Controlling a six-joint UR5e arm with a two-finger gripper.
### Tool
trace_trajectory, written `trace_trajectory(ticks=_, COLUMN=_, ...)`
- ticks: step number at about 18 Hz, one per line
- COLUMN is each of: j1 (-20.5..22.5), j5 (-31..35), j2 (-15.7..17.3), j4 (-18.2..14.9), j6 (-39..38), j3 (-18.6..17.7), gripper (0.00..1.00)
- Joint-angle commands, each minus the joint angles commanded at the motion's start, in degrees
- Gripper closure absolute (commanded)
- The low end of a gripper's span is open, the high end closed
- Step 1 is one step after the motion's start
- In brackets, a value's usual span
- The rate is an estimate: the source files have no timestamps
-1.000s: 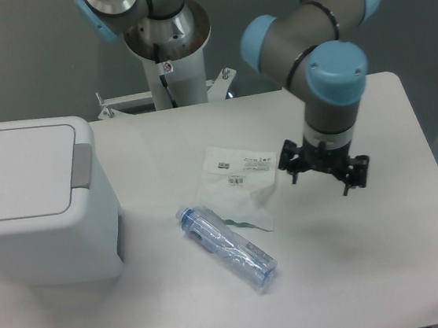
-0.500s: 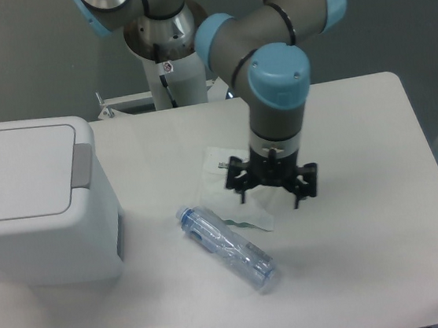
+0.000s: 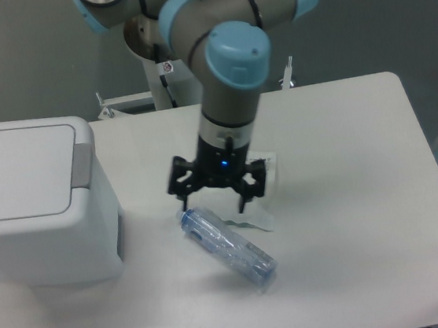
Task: Open the trash can
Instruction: 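Move the gripper over to the white trash can lid's edge, then push the trash can lid open with the gripper fingers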
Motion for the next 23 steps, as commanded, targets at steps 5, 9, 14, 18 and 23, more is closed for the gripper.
trace_trajectory(ticks=5, j1=-0.4, j5=-3.1, j2=4.9, j4=-1.4, j6=-2.5, j3=0.0, gripper=0.00)
trace_trajectory(ticks=9, j1=-2.4, j5=-3.9, j2=7.5, j4=-2.1, j6=-3.4, j3=-0.4, gripper=0.00)
trace_trajectory(ticks=14, j1=-3.4, j5=-4.9, j2=8.5, j4=-2.1, j6=-4.1, j3=-1.7, gripper=0.00)
trace_trajectory(ticks=18, j1=-3.6, j5=-4.8, j2=9.7, j4=-1.4, j6=-4.0, j3=-4.9, gripper=0.00)
trace_trajectory(ticks=23, j1=-4.3, j5=-4.9, j2=8.8, j4=-1.1, j6=-4.0, j3=-5.0, gripper=0.00)
